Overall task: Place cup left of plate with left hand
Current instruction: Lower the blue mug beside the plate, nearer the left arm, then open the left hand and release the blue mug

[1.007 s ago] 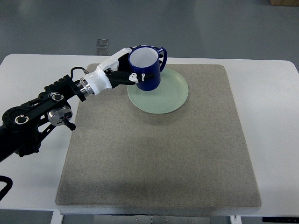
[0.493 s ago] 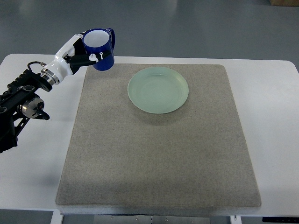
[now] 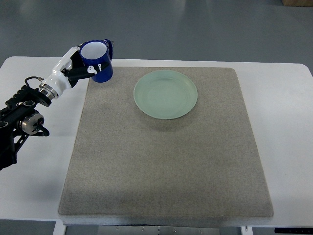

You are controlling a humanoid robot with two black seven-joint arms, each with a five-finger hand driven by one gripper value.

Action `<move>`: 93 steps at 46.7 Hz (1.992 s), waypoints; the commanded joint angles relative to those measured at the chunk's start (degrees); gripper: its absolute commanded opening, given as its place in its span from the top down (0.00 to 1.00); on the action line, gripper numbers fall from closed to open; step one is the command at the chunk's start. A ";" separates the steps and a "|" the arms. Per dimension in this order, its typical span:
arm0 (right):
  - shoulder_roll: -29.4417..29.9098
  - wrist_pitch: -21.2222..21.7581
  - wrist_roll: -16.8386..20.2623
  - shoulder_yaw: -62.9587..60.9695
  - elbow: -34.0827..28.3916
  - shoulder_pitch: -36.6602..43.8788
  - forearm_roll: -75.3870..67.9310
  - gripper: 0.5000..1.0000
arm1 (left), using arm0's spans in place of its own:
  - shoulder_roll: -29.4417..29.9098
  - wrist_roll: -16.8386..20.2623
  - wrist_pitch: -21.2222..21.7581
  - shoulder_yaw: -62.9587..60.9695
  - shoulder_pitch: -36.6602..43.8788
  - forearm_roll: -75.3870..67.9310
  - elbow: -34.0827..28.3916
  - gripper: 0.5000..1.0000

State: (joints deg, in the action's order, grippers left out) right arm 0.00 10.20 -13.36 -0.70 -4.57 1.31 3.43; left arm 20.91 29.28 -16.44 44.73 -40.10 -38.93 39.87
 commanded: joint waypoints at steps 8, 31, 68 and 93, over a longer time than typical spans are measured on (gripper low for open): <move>0.00 -0.01 0.00 0.00 0.00 0.01 0.00 0.14 | -0.26 -0.01 0.35 -0.26 1.17 0.25 -2.25 0.43; 0.00 -0.01 0.00 0.00 0.00 0.01 0.00 0.14 | -2.72 -0.01 1.23 -0.79 3.10 0.17 -4.28 0.38; 0.00 -0.01 0.00 0.00 0.00 0.01 0.00 0.14 | -3.60 -0.10 2.64 -0.08 3.45 0.60 -3.66 0.06; 0.00 -0.01 0.00 0.00 0.00 0.01 0.00 0.14 | -2.90 -0.10 1.58 0.18 3.72 4.56 -0.15 0.01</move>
State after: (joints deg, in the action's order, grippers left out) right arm 0.00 10.21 -13.36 -0.70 -4.57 1.32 3.43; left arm 17.71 29.18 -14.67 44.82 -36.39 -35.32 38.38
